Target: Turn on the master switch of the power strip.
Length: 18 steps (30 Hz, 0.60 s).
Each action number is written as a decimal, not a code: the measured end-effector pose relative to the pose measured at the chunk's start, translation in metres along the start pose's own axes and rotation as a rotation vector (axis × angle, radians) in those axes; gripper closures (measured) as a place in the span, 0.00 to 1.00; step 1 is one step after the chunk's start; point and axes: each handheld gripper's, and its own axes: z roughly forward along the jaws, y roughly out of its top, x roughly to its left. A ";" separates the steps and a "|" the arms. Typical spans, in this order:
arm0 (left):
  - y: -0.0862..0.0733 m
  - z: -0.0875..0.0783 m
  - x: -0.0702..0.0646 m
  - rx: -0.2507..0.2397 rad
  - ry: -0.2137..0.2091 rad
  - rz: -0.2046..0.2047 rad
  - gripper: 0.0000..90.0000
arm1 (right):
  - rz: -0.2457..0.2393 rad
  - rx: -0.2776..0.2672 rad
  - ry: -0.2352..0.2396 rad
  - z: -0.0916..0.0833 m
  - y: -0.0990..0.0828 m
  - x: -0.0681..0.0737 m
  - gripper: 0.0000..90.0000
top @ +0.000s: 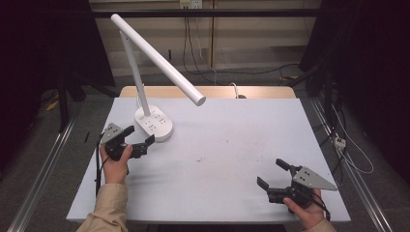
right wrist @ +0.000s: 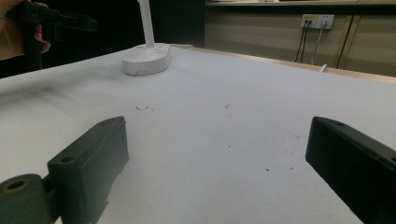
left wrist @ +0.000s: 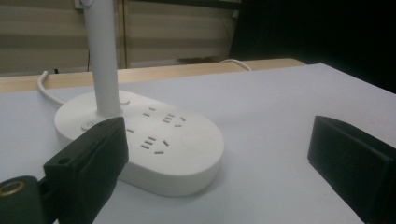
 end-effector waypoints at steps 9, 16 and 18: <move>0.003 0.008 0.005 0.005 0.024 0.008 0.06 | -0.002 -0.001 0.001 0.000 0.000 0.000 0.06; 0.006 0.015 0.011 0.010 0.035 0.018 0.06 | -0.002 -0.003 0.001 0.000 0.000 0.000 0.06; 0.006 0.017 0.011 0.014 0.035 0.019 0.06 | -0.003 -0.003 0.001 -0.001 0.000 0.000 0.06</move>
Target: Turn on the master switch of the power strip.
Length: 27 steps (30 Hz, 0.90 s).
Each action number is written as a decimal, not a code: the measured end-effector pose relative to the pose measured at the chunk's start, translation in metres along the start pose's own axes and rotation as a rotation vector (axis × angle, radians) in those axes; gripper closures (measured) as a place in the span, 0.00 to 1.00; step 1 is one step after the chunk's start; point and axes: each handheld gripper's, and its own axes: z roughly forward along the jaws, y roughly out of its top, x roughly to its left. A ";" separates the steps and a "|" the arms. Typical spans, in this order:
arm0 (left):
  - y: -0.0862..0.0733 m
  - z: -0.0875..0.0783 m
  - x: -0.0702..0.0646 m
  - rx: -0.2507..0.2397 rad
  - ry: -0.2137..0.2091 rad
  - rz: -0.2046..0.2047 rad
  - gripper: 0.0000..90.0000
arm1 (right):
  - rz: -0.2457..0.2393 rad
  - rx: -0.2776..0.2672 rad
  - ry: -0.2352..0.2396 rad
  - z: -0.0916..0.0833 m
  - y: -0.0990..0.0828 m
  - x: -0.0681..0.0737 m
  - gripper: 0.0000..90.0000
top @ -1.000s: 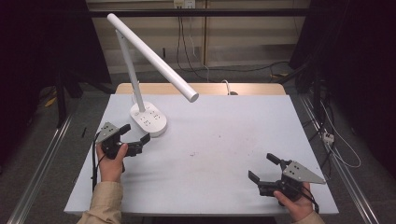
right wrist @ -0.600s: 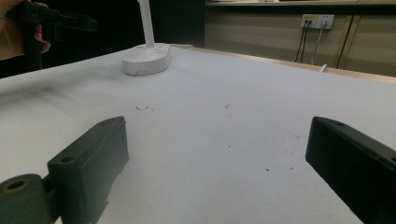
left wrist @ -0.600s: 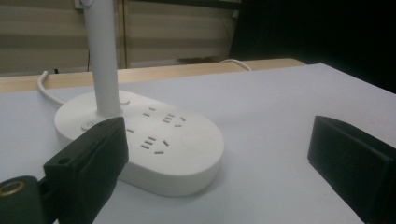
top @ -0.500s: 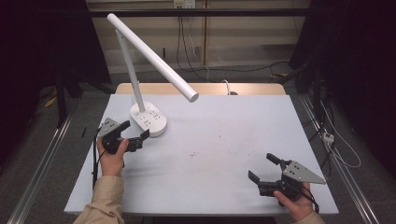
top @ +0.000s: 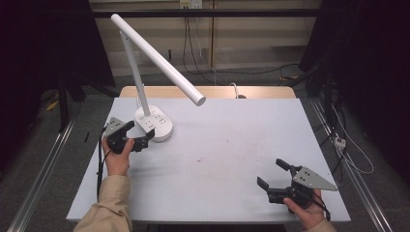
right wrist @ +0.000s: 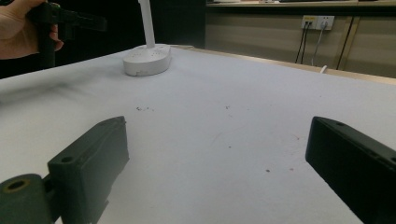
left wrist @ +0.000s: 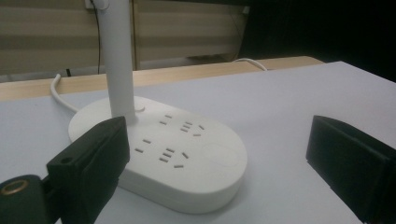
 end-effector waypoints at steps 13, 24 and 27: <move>0.000 0.011 0.003 0.009 0.023 0.006 0.07 | -0.001 -0.001 0.002 -0.001 0.000 0.000 0.06; 0.000 0.017 0.008 0.036 0.041 0.011 0.08 | -0.001 -0.002 0.007 0.000 0.001 0.000 0.06; 0.003 0.020 0.007 0.041 0.036 0.024 0.08 | 0.000 0.000 0.008 0.000 0.001 0.000 0.06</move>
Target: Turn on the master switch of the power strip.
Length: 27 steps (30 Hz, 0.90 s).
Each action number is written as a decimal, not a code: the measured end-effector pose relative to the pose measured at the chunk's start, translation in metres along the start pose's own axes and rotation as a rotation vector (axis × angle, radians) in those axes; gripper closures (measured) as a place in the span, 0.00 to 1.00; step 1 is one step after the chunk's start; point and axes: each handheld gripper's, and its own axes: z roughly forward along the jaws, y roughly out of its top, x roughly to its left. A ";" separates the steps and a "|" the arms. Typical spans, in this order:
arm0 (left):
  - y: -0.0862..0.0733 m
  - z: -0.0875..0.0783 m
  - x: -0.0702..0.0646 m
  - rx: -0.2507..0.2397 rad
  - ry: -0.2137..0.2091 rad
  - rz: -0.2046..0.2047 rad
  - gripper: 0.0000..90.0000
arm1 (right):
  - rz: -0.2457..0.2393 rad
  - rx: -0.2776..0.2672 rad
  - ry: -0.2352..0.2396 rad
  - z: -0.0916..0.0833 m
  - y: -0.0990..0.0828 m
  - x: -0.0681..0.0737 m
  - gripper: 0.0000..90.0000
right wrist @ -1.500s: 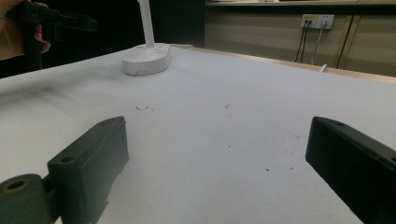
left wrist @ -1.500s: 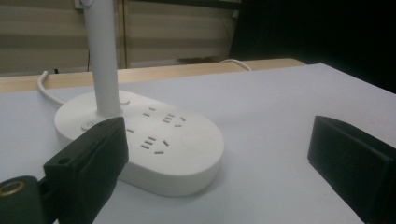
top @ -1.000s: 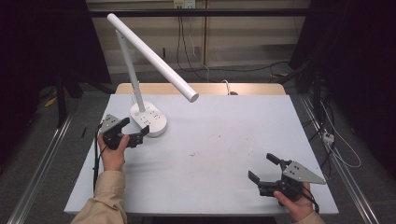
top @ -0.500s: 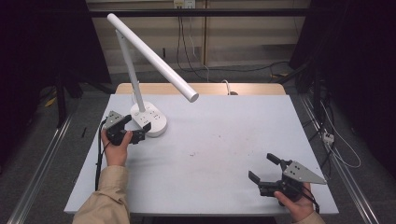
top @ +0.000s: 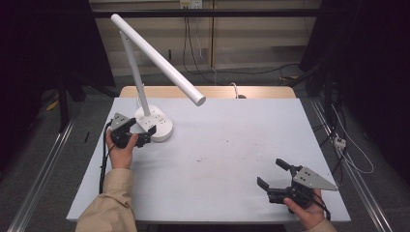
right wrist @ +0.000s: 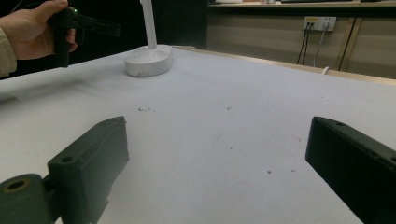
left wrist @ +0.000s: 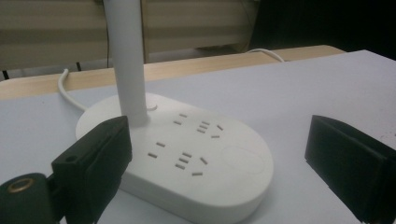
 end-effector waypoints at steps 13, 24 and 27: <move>-0.001 0.007 0.008 0.006 0.023 -0.032 0.08 | -0.001 -0.001 0.000 -0.001 0.000 -0.001 0.06; -0.003 0.010 0.011 0.016 0.034 -0.042 0.08 | -0.002 -0.001 0.004 0.000 0.000 0.001 0.06; -0.002 0.010 0.012 0.009 0.037 -0.041 0.08 | -0.002 0.000 0.006 0.000 0.000 0.001 0.06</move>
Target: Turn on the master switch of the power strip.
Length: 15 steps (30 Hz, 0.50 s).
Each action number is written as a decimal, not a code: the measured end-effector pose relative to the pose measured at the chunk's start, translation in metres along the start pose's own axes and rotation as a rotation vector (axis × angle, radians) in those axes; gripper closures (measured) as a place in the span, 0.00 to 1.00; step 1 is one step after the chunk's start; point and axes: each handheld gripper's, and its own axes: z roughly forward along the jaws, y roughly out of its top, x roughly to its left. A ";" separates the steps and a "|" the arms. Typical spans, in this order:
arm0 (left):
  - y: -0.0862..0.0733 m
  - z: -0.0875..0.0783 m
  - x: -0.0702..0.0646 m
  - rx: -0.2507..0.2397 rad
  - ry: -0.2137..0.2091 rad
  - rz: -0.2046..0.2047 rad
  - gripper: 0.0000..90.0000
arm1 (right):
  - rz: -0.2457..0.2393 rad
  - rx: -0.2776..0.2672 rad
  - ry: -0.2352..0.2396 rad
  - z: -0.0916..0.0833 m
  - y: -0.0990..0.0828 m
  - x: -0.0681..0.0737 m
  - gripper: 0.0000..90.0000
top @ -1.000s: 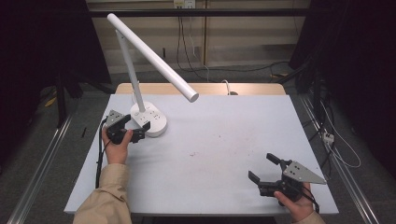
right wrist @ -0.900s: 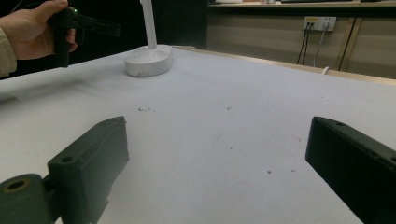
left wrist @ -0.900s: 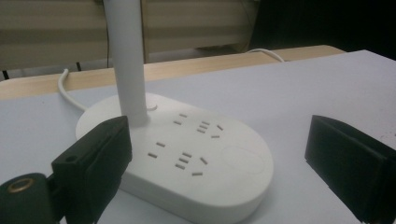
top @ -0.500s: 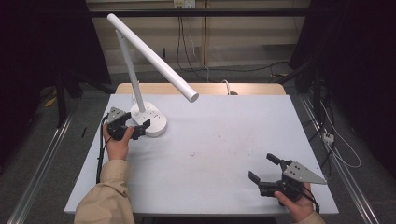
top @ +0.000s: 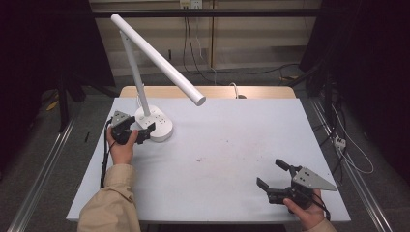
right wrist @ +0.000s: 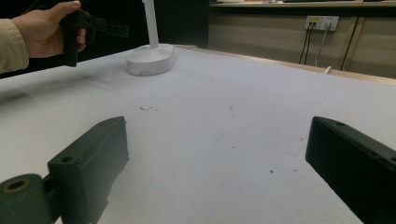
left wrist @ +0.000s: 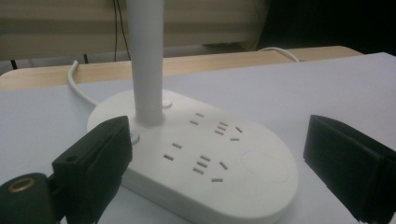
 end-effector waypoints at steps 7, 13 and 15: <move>0.010 0.005 -0.004 0.023 -0.008 0.024 0.08 | -0.001 0.001 0.000 0.000 0.000 0.000 0.06; 0.012 0.009 -0.004 0.026 -0.013 0.016 0.08 | -0.003 0.000 0.001 0.000 0.000 0.001 0.06; 0.013 0.010 -0.004 0.030 -0.004 0.018 0.08 | -0.003 0.000 0.002 0.000 0.000 0.001 0.06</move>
